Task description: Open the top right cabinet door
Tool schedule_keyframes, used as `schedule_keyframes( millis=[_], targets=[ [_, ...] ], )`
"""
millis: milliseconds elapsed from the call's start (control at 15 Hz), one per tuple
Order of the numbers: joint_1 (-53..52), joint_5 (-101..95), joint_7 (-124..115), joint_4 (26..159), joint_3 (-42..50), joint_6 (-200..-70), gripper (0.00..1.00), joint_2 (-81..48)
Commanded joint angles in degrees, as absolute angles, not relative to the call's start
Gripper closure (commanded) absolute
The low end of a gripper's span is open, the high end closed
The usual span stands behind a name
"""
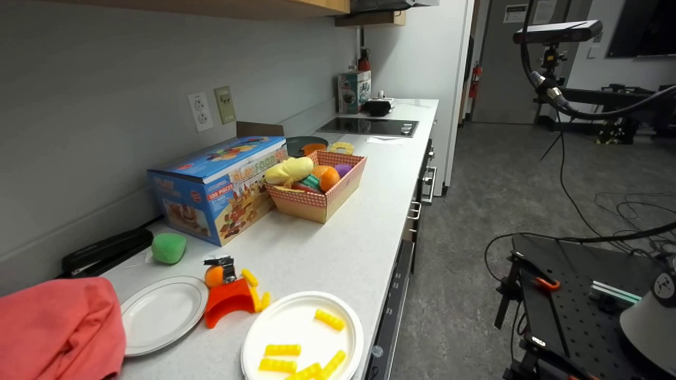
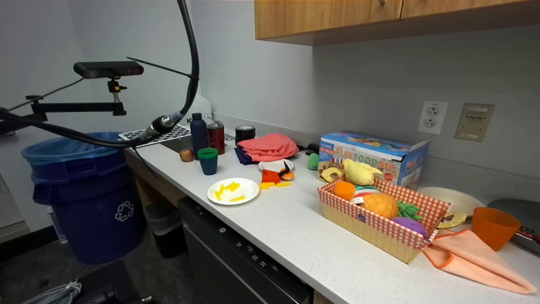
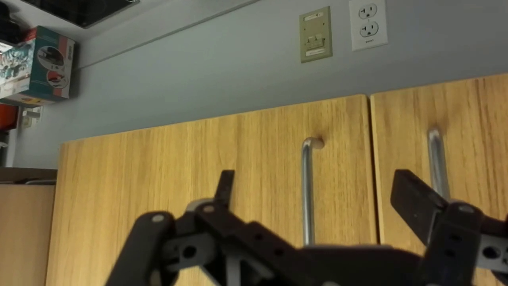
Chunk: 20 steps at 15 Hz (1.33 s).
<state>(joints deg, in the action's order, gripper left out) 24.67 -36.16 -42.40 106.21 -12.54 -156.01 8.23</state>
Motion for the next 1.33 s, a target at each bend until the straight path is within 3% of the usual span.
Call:
schedule_keyframes(
  millis=[0,1267],
  targets=[
    [25.9,-40.7,-45.3,99.9,-12.9,-155.9,0.0,3.5],
    [26.1,-55.2,-47.1,97.0,-10.6,-152.5,0.0,1.6]
  ],
)
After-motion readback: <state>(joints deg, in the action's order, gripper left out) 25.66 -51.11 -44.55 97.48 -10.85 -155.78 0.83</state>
